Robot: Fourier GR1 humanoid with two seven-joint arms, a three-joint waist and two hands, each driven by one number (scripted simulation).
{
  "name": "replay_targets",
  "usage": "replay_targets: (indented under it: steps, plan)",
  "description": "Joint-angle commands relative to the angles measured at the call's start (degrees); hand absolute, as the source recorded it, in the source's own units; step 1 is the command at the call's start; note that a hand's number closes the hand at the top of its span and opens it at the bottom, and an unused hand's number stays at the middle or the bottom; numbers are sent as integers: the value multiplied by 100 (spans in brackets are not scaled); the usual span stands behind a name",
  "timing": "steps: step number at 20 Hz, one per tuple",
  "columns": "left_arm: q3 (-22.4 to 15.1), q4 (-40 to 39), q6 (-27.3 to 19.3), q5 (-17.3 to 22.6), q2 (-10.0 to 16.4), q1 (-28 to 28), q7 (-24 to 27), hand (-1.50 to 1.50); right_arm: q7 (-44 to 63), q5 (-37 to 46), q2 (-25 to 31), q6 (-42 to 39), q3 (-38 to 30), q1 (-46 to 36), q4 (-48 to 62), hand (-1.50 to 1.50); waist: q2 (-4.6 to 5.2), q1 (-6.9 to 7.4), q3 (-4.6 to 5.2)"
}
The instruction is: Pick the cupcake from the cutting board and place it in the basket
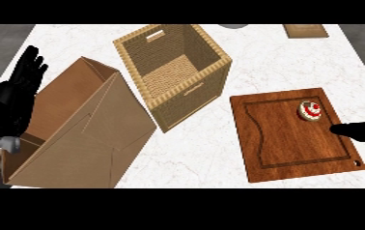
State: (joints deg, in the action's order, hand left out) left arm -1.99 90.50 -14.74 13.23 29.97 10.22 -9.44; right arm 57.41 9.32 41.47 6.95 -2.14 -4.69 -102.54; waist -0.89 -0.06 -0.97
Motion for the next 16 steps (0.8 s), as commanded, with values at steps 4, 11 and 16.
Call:
replay_targets:
  steps: [4,11,16]
  plan:
    - [-383,-307,-199,-203,-668,-125,0,0,-435,742,-630,560,305,229,201,-150,102,-20,95]
    - [-176,-185,34,-112,-605,-312,24,0,-697,1336,-973,924,438,366,405,-150,93,13,95]
    - [-39,-344,115,-239,-549,-198,60,0,-307,1670,-1312,1021,713,545,-317,-150,83,-47,101]
